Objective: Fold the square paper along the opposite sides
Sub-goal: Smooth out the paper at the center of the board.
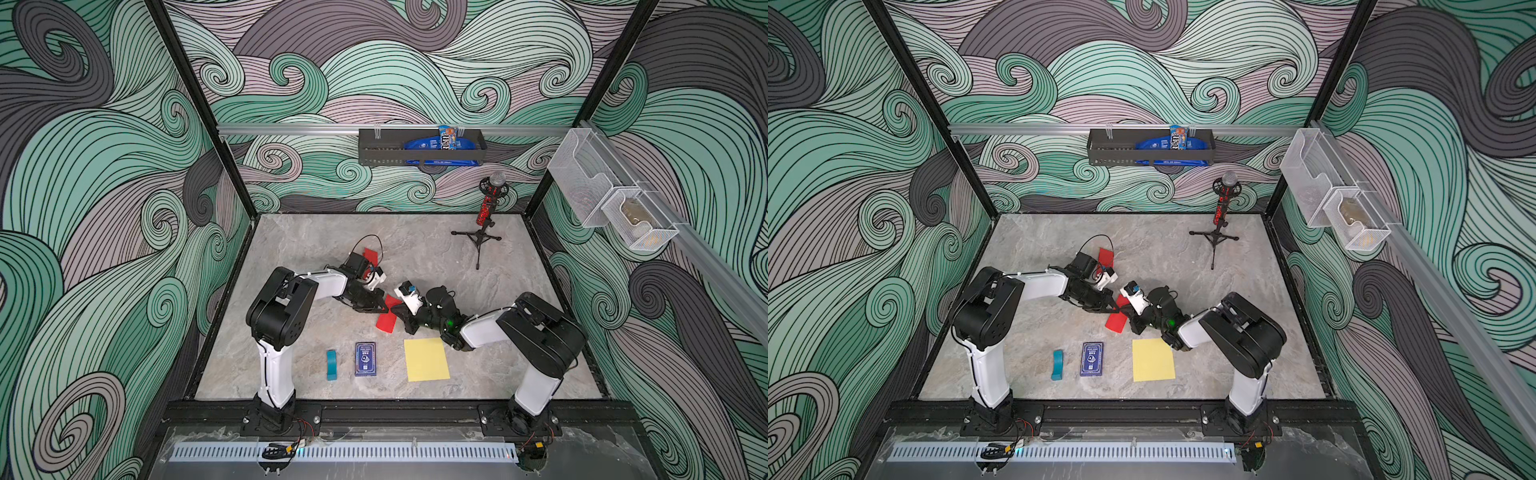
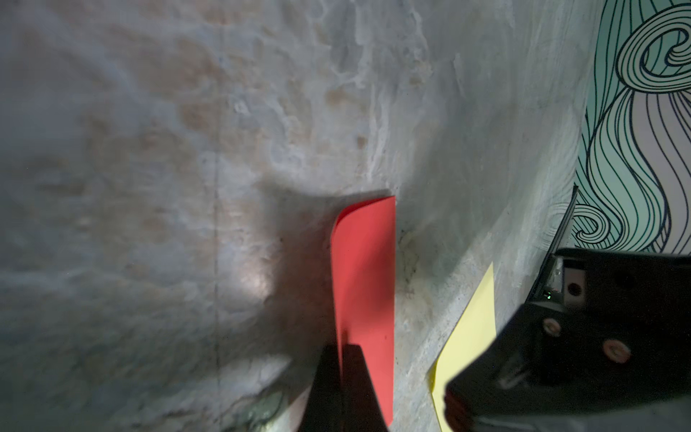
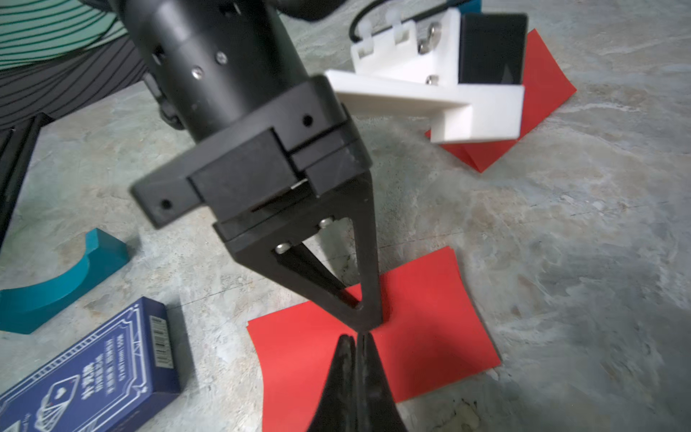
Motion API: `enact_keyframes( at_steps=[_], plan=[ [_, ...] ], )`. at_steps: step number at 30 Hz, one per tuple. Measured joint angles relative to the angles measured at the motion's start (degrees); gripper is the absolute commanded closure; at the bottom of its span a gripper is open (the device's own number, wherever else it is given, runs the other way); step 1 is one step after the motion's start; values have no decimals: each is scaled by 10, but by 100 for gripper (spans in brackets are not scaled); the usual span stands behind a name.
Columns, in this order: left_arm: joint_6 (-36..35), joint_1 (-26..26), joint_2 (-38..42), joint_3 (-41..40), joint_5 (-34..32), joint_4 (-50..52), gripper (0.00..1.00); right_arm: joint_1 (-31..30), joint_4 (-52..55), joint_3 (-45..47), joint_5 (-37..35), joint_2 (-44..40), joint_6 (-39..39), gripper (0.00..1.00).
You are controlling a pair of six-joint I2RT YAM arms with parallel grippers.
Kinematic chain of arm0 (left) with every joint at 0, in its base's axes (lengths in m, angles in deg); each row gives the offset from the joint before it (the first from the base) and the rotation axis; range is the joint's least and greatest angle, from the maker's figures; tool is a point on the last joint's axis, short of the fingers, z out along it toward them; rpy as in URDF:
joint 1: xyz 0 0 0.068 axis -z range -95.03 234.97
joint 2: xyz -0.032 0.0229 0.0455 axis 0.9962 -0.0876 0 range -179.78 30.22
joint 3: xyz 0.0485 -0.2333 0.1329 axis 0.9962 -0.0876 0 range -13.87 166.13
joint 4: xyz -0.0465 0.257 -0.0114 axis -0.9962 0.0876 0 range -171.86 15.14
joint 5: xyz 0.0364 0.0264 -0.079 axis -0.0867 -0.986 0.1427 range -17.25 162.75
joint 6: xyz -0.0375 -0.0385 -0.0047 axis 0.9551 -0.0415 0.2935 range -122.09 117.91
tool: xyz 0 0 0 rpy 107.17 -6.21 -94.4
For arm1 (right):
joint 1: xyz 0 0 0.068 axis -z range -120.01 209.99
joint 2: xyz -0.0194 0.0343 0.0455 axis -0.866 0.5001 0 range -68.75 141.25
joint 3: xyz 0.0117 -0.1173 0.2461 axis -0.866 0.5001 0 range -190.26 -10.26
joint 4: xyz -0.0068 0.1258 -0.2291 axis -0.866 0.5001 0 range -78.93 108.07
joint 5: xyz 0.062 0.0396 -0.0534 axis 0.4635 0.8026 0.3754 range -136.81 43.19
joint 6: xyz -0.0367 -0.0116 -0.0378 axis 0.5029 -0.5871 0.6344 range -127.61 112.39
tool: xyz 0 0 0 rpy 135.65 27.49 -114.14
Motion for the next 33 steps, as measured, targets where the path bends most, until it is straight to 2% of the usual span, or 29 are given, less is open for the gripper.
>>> enact_keyframes(
  at_steps=[5,11,15,23,31,33],
  plan=[
    [0,0,0,0,0,0,100,-1,28,-21,-19,39,23,100],
    [1,0,2,0,1,0,81,-7,34,-22,-34,45,38,100],
    [5,0,5,0,4,0,79,-10,34,-22,-39,44,42,100],
    [5,0,5,0,2,1,82,-14,39,-10,-41,32,42,100],
    [7,0,5,-2,-9,2,99,-15,42,-6,-40,26,42,100],
    [7,0,5,-2,-9,2,100,-15,47,-7,-40,24,42,100]
  ],
)
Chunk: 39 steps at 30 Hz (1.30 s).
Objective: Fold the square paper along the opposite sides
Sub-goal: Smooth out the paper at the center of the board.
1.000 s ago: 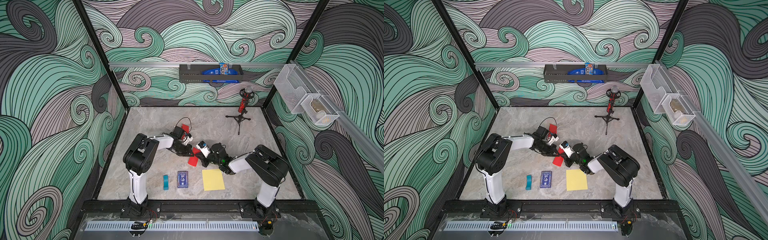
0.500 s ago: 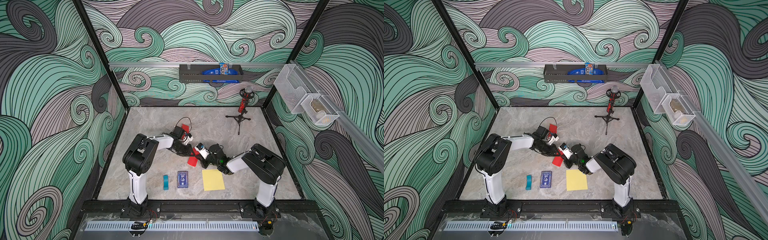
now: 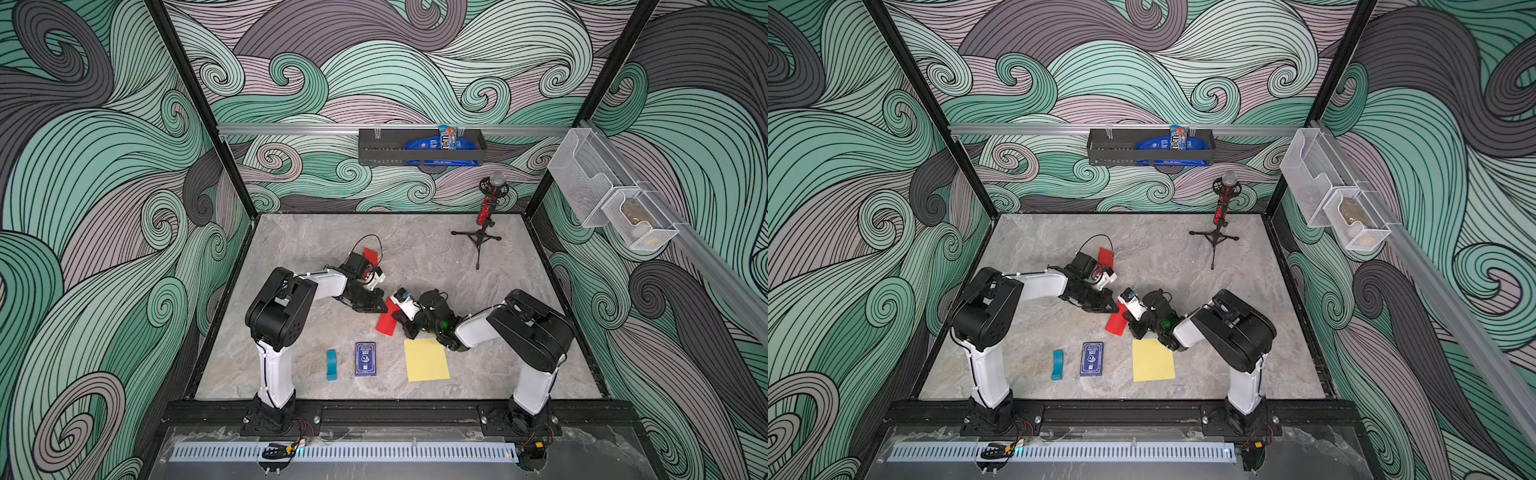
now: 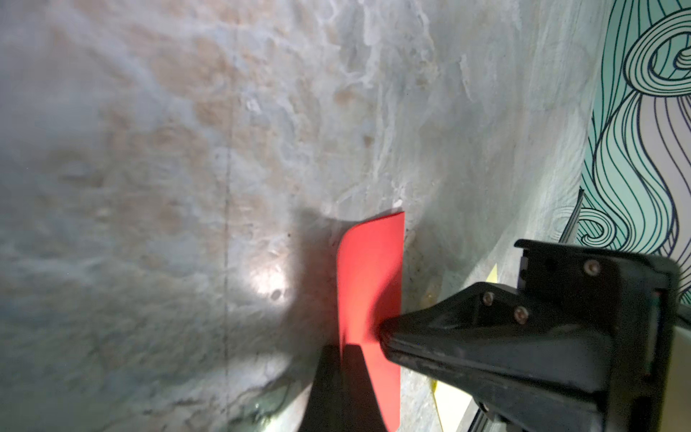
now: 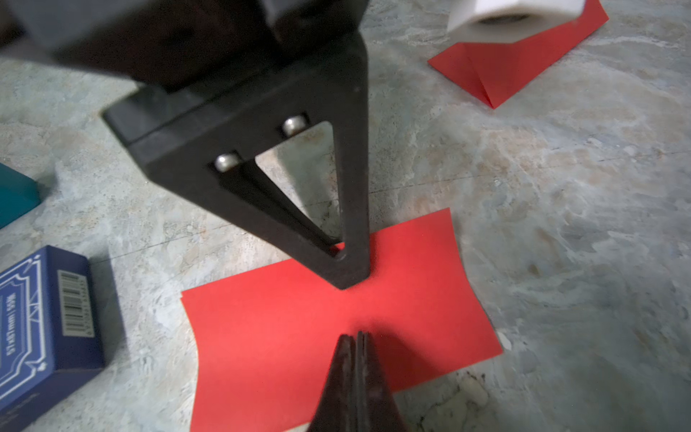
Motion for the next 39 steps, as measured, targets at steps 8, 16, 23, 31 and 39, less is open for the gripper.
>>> enact_keyframes(
  at_steps=[8,16,23,31,39],
  plan=[
    [0,0,0,0,0,0,100,-3,17,-1,8,-29,4,100],
    [0,0,0,0,-1,0,100,-24,-5,19,1,-11,18,100],
    [3,0,0,0,-3,0,100,-41,-18,27,-27,-12,33,100],
    [3,0,0,0,-3,0,100,-68,-21,45,-48,-26,34,100],
    [3,0,0,0,-4,1,100,-94,-21,63,-64,-41,25,100]
  ],
)
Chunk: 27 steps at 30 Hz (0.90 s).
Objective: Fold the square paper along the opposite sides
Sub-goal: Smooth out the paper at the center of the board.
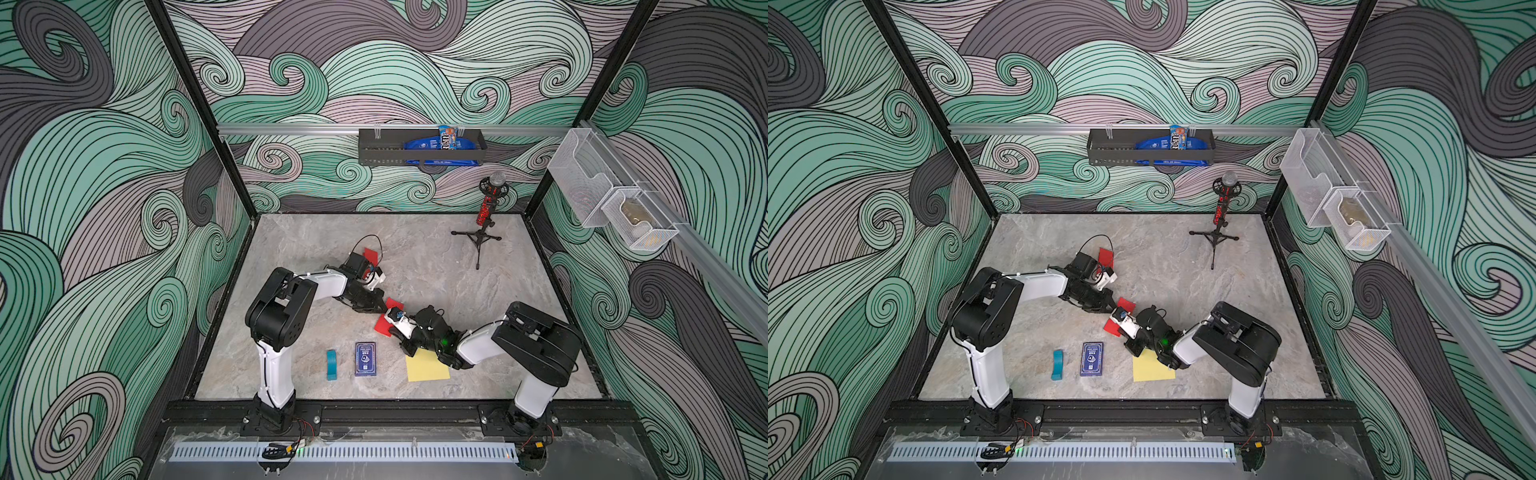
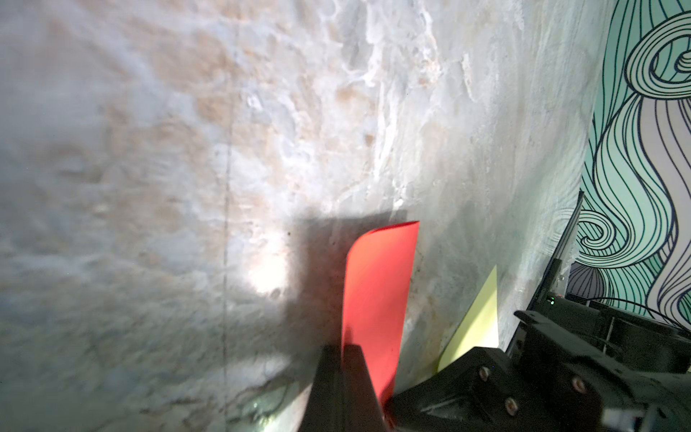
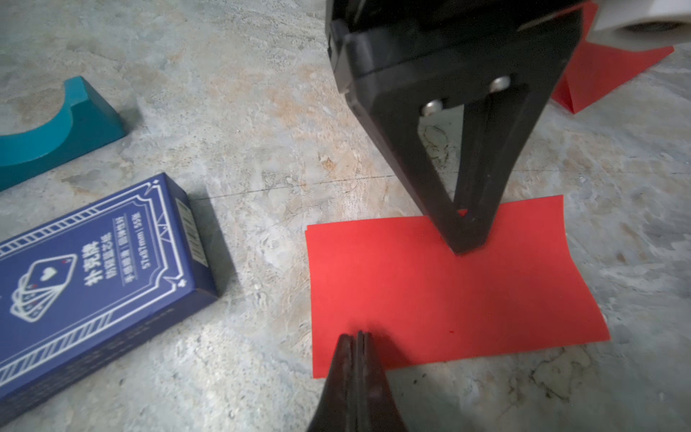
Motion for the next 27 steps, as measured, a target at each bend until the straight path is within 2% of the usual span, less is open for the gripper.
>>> enact_keyframes(
  at_steps=[17,22,25,27],
  plan=[
    [0,0,0,0,0,0,100,-30,23,10,-3,-21,-24,100],
    [0,0,0,0,0,0,100,-30,61,14,5,-50,-26,100],
    [1,0,0,0,0,0,100,-12,78,28,24,-89,-36,100],
    [1,0,0,0,0,0,100,20,63,26,41,-105,-50,100]
  ],
)
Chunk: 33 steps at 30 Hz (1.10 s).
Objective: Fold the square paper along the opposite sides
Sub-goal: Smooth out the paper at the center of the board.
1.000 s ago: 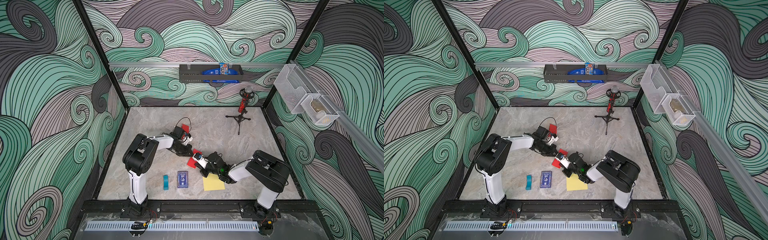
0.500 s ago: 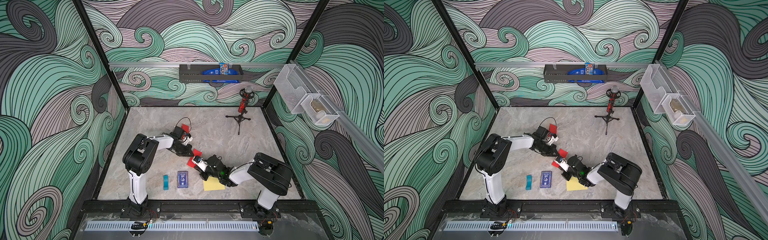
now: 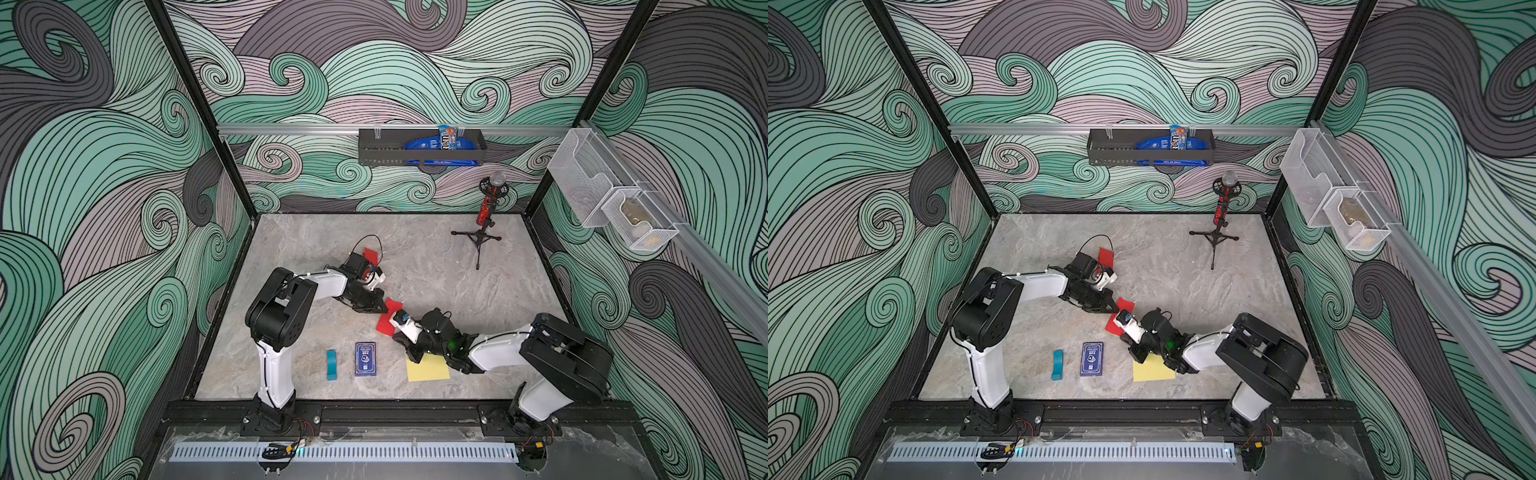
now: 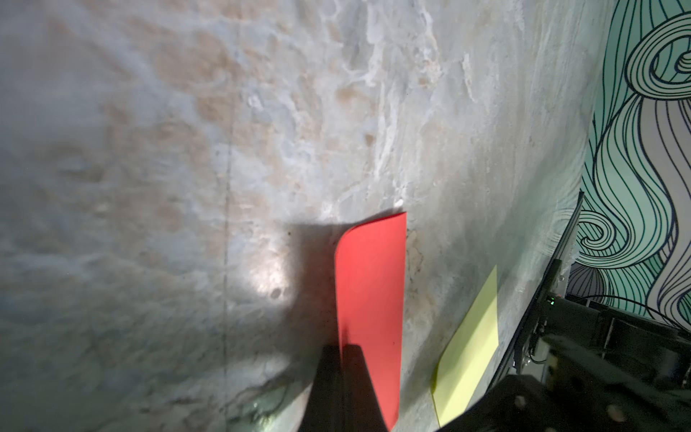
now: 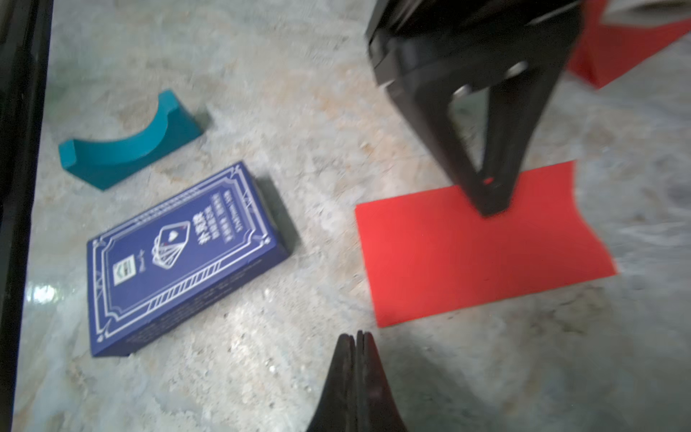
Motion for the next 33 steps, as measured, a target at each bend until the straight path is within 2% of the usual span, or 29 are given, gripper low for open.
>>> enact_keyframes(
  at_steps=[4,9,20,33],
  plan=[
    [2,0,1,0,-2,0,100,62,-28,-60,29,39,-16,100],
    [5,0,1,0,-4,0,100,84,-50,-123,52,119,-16,100],
    [10,0,1,0,-4,0,100,110,-59,-122,67,183,-19,100],
    [11,0,1,0,-4,0,100,141,-84,-114,65,190,-28,100]
  ],
)
